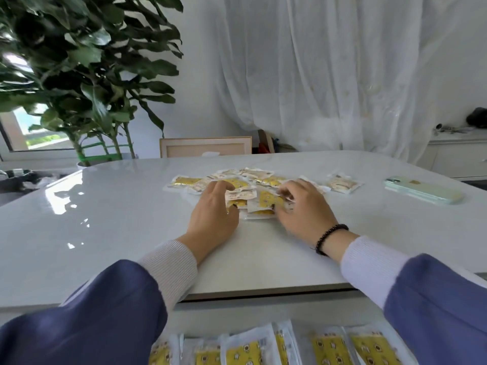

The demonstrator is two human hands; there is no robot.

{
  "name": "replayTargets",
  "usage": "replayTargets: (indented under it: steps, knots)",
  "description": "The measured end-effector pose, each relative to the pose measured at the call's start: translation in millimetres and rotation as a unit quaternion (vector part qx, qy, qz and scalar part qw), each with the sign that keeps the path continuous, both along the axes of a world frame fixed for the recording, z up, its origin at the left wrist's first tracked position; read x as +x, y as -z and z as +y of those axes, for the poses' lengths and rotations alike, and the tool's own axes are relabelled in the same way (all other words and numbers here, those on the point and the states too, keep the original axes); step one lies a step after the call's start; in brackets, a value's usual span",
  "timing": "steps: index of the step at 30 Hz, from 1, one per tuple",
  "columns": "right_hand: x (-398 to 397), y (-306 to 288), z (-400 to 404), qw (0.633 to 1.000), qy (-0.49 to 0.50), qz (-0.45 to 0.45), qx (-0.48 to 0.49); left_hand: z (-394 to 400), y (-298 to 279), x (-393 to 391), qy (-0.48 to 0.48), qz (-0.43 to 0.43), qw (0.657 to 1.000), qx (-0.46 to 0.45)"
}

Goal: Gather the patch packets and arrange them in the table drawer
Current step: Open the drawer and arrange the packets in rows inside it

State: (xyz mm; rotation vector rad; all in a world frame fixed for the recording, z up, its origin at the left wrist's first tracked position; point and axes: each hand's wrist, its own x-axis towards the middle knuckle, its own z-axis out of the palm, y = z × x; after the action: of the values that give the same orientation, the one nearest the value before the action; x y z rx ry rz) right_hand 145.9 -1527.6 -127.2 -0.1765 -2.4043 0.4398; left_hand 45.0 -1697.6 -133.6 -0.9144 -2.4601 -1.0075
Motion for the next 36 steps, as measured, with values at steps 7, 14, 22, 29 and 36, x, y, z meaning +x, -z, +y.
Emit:
replayTargets:
  steps: [7,14,22,29,36]
  knots:
    - [-17,5,-2,0.980,0.000,-0.198,0.026,9,0,-10,0.031,-0.054,0.976,-0.209]
    - [-14,5,2,0.987,0.054,-0.153,0.003,6,3,-11,-0.116,0.006,0.975,-0.191]
    - [-10,1,0,0.984,0.122,-0.130,0.002,5,3,-8,-0.138,0.091,0.971,-0.175]
    - [-10,2,1,0.988,0.111,-0.106,0.002,-3,0,-5,-0.109,-0.051,0.961,-0.248]
    - [-8,0,-3,0.995,0.096,-0.024,0.015,-60,-5,3,-0.050,-0.024,0.996,-0.073]
